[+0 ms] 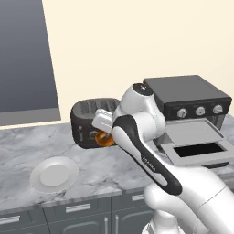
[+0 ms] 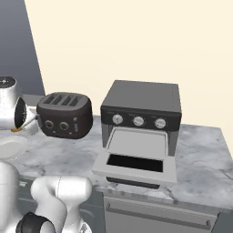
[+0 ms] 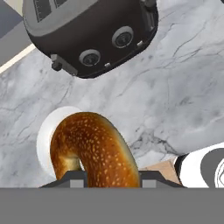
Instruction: Pick up the bagel from the plate, place it on the toaster oven rack, close the door, and set the timer.
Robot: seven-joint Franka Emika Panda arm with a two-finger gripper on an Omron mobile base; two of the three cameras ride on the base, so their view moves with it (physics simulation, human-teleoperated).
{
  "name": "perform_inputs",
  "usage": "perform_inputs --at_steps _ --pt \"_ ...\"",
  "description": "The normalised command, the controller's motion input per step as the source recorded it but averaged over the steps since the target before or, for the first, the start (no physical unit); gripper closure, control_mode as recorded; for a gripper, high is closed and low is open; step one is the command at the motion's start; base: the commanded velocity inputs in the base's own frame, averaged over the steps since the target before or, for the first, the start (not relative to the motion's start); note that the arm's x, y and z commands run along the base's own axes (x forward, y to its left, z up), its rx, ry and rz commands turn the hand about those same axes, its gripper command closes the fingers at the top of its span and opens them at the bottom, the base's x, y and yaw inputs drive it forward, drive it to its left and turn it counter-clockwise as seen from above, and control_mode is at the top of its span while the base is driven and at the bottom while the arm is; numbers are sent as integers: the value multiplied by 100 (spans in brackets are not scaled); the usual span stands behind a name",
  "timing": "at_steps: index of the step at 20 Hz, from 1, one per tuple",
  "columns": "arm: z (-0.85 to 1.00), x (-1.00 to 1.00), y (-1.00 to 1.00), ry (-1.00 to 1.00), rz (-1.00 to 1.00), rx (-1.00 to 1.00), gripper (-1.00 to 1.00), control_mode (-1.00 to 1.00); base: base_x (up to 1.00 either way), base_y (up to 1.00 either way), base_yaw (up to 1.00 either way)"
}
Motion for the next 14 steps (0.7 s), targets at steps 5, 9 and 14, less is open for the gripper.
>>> perform_inputs --at_steps 5,9,14 --pt "19 0 -100 6 -17 0 100 -100 0 0 0" --pt "14 0 -99 8 -17 0 100 -100 0 0 0" --pt "1 0 -95 5 -14 0 100 -100 0 0 0"
